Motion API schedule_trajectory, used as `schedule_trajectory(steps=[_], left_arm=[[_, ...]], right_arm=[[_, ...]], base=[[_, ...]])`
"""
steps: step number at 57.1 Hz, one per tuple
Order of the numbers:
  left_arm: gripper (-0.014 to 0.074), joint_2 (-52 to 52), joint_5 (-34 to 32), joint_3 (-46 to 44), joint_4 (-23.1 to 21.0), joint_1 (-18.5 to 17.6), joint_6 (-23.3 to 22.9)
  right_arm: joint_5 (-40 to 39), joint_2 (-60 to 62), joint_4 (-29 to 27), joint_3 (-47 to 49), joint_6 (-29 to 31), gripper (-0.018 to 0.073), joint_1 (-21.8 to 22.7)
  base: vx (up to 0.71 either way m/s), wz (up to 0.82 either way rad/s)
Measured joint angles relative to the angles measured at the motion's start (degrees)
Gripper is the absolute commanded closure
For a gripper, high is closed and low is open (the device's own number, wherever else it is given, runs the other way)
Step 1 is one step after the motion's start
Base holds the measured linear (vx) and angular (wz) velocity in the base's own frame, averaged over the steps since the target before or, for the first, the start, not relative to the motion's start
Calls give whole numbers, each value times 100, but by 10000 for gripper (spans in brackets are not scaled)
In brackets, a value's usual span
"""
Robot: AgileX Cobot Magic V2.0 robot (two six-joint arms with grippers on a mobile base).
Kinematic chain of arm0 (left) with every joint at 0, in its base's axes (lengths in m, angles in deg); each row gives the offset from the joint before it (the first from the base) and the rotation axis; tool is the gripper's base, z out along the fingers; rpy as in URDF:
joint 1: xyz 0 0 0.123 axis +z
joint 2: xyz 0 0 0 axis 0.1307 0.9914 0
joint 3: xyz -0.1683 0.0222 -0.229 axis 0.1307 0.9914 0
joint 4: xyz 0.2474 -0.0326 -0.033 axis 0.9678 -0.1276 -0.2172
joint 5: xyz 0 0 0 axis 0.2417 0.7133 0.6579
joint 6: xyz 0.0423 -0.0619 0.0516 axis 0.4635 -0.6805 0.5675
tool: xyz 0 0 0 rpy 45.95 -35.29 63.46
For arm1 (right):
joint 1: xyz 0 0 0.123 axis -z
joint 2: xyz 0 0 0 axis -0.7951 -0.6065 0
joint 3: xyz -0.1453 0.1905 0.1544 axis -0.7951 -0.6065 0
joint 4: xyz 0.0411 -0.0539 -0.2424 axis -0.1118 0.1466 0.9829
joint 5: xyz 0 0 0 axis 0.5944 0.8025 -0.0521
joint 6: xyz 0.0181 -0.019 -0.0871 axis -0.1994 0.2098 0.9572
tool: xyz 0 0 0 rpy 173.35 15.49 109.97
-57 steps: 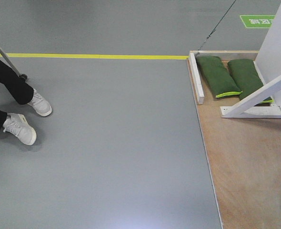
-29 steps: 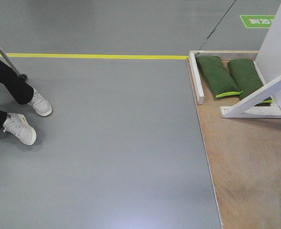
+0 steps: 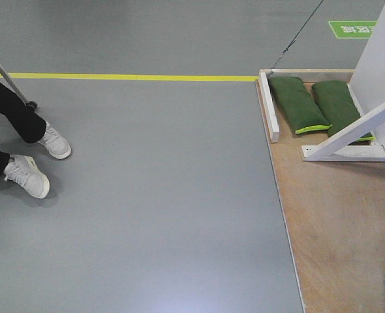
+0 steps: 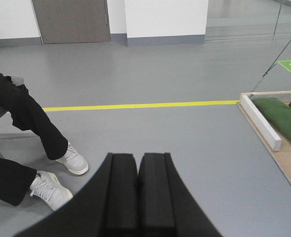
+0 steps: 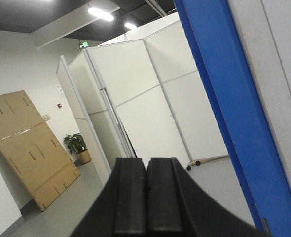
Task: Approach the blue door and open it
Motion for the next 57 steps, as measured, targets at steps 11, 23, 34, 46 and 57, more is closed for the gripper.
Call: schedule_trajectory(steps=[11, 23, 34, 46, 57], left_arm=[[524, 0, 0, 0, 0, 0, 0], [524, 0, 0, 0, 0, 0, 0], [524, 0, 0, 0, 0, 0, 0], [524, 0, 0, 0, 0, 0, 0], [524, 0, 0, 0, 0, 0, 0]], right_arm=[[372, 199, 66, -38, 0, 547, -81], [630, 459, 142, -58, 0, 547, -393], [847, 794, 193, -58, 13, 547, -817], [1356, 1180, 193, -58, 13, 547, -1343], [1520, 1546, 187, -52, 8, 547, -1864]], base=[[0, 0], [0, 0], [0, 0], [0, 0], [0, 0]])
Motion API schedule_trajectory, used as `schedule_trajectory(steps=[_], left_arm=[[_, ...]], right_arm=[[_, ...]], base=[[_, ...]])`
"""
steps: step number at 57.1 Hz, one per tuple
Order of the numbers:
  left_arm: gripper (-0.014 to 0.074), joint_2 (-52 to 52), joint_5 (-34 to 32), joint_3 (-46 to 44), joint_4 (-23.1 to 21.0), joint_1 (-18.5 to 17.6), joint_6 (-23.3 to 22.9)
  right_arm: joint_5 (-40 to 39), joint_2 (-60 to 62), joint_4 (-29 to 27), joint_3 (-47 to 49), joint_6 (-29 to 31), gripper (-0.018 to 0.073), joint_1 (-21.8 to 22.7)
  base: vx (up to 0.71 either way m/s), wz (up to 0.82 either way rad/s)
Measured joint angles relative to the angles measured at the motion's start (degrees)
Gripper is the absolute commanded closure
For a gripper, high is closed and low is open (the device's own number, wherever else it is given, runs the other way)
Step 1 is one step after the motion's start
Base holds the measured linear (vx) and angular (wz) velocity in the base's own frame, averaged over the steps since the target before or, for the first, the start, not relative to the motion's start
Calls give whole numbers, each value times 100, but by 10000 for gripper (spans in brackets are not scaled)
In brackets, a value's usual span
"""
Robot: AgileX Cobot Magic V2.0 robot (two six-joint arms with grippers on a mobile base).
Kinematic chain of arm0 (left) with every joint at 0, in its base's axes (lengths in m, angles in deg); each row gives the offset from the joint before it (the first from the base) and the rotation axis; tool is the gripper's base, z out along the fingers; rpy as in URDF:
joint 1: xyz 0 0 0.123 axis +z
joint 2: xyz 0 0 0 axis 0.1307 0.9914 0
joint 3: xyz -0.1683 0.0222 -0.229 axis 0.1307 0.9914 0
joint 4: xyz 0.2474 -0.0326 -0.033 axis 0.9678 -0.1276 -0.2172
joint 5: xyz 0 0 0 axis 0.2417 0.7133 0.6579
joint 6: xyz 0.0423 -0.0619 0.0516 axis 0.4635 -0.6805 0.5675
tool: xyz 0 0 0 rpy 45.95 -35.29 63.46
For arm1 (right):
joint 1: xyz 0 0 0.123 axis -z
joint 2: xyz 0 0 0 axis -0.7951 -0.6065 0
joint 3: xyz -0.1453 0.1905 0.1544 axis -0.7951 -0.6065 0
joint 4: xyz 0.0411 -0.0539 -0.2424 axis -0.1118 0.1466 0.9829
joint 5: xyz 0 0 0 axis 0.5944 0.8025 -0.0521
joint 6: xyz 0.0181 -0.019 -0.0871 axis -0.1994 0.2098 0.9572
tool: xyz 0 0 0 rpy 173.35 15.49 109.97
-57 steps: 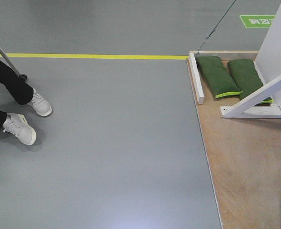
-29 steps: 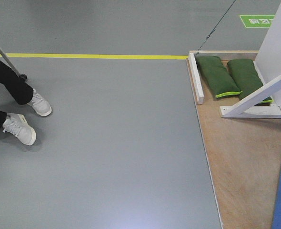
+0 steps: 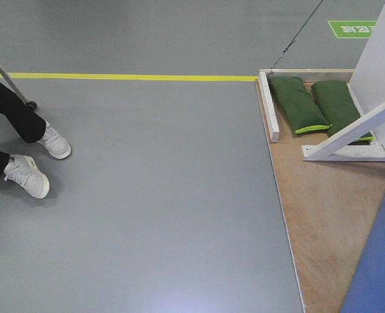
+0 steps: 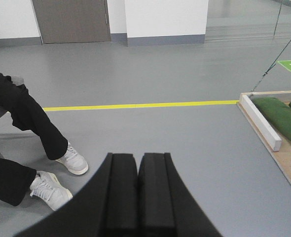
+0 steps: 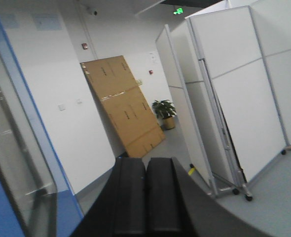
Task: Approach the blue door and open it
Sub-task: 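Pull the blue door toward the robot with the right gripper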
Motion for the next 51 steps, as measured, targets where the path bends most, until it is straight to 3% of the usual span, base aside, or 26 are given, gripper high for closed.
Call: schedule_trajectory(steps=[39, 51], left_arm=[[524, 0, 0, 0, 0, 0, 0], [524, 0, 0, 0, 0, 0, 0]], right_arm=[[495, 324, -70, 26, -24, 547, -2494], [832, 324, -514, 36, -25, 547, -3314]], base=[[0, 0], [0, 0]])
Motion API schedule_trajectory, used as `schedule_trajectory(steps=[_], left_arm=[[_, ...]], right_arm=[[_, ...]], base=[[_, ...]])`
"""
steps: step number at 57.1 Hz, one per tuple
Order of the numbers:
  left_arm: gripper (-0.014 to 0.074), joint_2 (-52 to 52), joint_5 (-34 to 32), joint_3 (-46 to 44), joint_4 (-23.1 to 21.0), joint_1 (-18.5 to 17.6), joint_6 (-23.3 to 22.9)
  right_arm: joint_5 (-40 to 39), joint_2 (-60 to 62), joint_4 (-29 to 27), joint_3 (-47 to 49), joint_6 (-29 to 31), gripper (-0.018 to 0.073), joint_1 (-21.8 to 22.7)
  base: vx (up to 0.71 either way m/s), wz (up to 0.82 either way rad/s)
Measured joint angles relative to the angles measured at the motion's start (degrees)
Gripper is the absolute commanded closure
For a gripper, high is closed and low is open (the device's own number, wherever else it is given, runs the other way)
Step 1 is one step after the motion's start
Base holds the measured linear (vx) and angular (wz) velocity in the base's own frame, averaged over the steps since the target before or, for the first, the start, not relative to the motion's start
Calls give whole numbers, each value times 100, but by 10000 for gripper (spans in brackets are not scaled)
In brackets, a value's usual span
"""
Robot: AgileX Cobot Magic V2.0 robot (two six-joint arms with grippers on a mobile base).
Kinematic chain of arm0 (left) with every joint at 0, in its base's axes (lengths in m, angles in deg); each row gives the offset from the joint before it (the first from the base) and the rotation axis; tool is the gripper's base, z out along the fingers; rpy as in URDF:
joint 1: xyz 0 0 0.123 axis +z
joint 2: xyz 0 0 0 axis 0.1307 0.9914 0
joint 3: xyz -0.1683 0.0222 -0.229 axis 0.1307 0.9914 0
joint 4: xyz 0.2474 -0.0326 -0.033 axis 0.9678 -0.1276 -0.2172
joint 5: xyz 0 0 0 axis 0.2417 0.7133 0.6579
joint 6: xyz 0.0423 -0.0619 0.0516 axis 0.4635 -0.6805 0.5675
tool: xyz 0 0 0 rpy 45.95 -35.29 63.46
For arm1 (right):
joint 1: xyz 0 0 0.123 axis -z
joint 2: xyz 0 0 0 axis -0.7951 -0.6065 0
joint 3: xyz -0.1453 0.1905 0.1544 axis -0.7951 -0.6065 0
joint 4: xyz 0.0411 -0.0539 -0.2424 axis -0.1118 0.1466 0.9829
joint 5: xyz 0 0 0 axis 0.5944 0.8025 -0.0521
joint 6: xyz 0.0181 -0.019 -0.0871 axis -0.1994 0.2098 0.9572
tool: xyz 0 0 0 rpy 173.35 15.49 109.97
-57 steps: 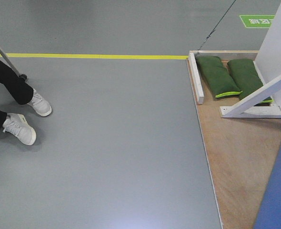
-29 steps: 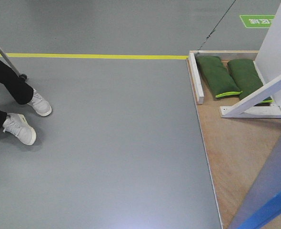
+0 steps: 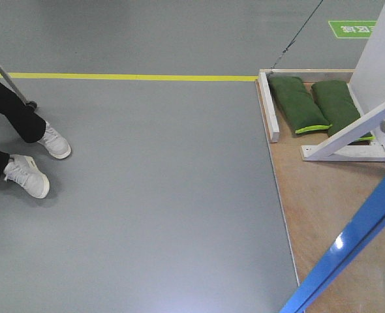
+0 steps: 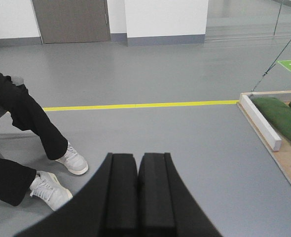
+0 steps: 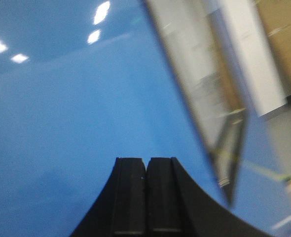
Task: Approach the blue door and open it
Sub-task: 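Pull the blue door toward the robot with the right gripper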
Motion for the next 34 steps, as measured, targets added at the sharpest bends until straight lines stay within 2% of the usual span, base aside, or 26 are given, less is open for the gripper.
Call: schedule_trajectory(steps=[10, 18, 34], left_arm=[[524, 0, 0, 0, 0, 0, 0], [524, 0, 0, 0, 0, 0, 0], [524, 0, 0, 0, 0, 0, 0]], right_arm=[[122, -46, -314, 5, 6, 547, -446], [96, -166, -468, 31, 6, 547, -588], [232, -433, -1761, 80, 6, 547, -618]], base=[[0, 0], [0, 0], [0, 0]])
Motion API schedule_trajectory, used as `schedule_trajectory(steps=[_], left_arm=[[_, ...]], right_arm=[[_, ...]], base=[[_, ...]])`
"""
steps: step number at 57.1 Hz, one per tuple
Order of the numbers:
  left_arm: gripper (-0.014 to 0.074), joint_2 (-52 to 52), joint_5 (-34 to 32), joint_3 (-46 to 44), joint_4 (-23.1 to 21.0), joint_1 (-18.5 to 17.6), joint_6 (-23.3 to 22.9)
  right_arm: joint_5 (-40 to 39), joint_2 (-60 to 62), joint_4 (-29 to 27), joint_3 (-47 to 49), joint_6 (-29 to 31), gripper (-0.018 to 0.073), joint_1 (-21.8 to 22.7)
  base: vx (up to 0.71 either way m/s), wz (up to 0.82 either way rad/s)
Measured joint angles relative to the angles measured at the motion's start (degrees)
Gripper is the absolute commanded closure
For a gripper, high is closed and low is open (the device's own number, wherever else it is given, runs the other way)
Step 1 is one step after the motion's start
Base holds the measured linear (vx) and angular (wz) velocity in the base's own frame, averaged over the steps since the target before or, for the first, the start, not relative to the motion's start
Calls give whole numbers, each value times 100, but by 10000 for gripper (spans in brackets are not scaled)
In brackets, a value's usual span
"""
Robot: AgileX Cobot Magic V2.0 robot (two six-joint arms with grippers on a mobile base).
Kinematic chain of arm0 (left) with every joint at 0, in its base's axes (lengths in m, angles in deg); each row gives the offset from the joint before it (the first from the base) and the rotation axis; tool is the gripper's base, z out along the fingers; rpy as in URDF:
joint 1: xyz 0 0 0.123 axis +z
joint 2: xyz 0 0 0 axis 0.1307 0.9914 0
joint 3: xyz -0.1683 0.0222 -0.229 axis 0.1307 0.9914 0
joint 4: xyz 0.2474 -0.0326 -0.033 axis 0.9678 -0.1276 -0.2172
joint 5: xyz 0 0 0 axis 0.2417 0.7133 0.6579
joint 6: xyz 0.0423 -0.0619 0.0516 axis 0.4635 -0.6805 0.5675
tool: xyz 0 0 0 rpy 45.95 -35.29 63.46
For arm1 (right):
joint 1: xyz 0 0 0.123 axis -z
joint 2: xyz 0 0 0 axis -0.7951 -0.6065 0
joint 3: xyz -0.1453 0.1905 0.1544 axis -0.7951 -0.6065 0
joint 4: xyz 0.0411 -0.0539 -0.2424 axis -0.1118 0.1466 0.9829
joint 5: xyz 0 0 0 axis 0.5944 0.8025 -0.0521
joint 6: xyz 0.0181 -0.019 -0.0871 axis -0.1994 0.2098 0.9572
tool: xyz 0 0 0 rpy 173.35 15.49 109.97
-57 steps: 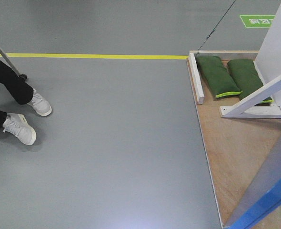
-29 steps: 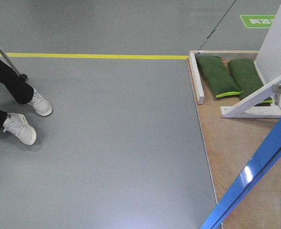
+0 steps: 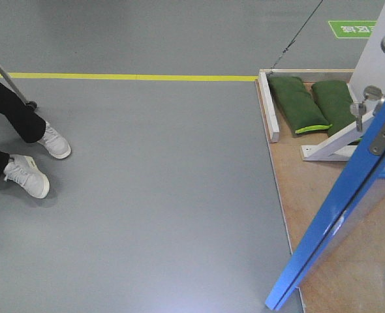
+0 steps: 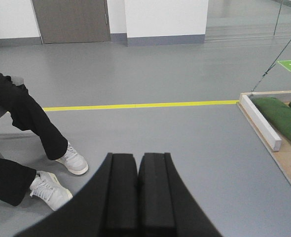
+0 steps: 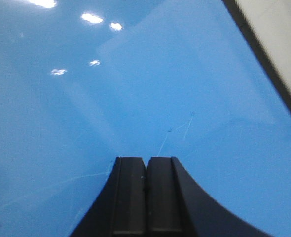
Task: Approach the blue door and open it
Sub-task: 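Pull the blue door toward the robot with the right gripper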
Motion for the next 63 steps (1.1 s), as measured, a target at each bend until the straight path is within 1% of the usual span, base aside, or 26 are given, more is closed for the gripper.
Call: schedule_trajectory(steps=[3, 8, 24, 30, 37, 51, 63], left_arm=[[524, 0, 0, 0, 0, 0, 0], [524, 0, 0, 0, 0, 0, 0], [524, 0, 0, 0, 0, 0, 0], [524, 0, 0, 0, 0, 0, 0], [524, 0, 0, 0, 0, 0, 0], [524, 0, 0, 0, 0, 0, 0], [524, 0, 0, 0, 0, 0, 0]], right_arm=[[13, -65, -311, 10, -6, 547, 0], [119, -165, -632, 10, -10, 547, -21], [652, -555, -824, -22, -10, 547, -69], [684, -697, -874, -28, -10, 547, -149], [548, -786, -850, -28, -10, 547, -355], [70, -966, -739, -28, -10, 547, -912], [159, -1065, -978, -28, -10, 547, -1472]], base=[[0, 0], [0, 0], [0, 0], [0, 0], [0, 0], [0, 0], [0, 0]])
